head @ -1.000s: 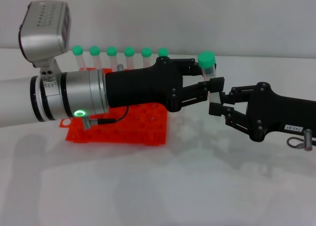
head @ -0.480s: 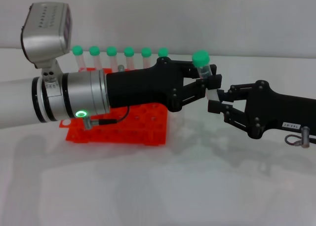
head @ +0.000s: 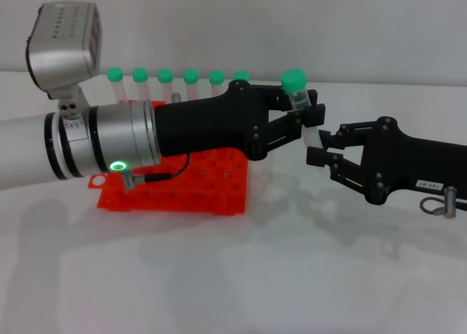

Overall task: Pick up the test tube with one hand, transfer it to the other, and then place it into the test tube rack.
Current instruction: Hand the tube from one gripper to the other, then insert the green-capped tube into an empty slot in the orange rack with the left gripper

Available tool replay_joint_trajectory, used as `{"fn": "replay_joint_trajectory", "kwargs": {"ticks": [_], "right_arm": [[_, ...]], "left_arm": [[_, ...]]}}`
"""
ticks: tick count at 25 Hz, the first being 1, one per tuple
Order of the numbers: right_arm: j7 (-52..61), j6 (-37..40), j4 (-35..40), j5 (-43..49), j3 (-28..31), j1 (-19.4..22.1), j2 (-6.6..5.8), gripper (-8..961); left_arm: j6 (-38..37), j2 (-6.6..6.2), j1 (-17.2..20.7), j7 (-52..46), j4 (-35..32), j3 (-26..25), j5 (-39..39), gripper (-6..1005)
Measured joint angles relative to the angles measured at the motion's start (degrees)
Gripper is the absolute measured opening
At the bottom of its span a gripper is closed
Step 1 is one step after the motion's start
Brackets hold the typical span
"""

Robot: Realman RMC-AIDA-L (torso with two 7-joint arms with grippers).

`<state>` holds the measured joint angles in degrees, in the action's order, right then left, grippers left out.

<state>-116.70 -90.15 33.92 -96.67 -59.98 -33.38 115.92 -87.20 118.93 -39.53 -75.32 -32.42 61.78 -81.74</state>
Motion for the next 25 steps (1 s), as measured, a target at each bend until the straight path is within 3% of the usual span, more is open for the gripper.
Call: {"fn": "replay_joint_trajectory", "kwargs": {"ticks": [7, 18, 25], "right_arm": [[0.15, 0.13, 0.33, 0.37, -1.87, -0.45, -0.18, 217], [0.63, 3.37, 0.05, -0.64, -1.63, -0.62, -0.37, 555], [0.45, 6.41, 0.28, -1.37, 5.76, 2.67, -0.91, 826]], "left_arm": [[0.61, -0.06, -0.20, 0.00, -0.14, -0.14, 0.33, 208], [0.71, -0.15, -0.24, 0.13, -0.18, -0.09, 0.25, 208], [2.03, -0.70, 1.19, 3.16, -0.61, -0.32, -0.36, 212]]}}
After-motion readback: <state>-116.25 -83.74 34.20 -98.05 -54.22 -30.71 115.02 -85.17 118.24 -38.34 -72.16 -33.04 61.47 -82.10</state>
